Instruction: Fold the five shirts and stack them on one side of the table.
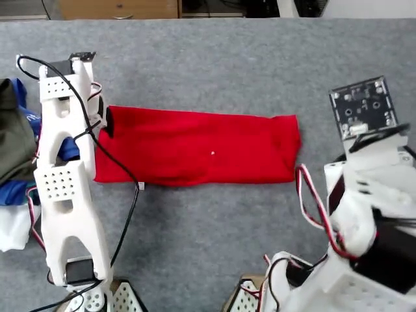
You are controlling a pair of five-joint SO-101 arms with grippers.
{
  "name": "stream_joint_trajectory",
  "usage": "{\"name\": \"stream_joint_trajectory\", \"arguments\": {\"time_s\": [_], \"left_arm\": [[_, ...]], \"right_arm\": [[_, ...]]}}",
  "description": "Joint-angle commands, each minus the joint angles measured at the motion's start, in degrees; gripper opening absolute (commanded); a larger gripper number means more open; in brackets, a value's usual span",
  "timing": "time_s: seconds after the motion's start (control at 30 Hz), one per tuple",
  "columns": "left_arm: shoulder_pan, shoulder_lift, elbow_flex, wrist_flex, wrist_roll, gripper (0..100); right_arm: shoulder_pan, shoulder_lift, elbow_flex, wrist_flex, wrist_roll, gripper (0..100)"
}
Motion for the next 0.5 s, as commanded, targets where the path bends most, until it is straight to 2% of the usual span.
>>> {"name": "stream_joint_trajectory", "arguments": {"time_s": [0.0, 0.37, 0.47], "left_arm": [[1.76, 1.45, -2.55, -0.09, -0.26, 20], [6.51, 6.37, -2.64, 0.35, -0.09, 19], [8.09, 6.64, -2.55, 0.88, -0.53, 12]], "right_arm": [[0.92, -2.33, 2.59, 0.88, 0.7, 0.4], [0.84, -4.97, 5.23, 0.79, 0.7, 0.5], [0.84, -4.97, 5.23, 0.7, 0.7, 0.5]]}}
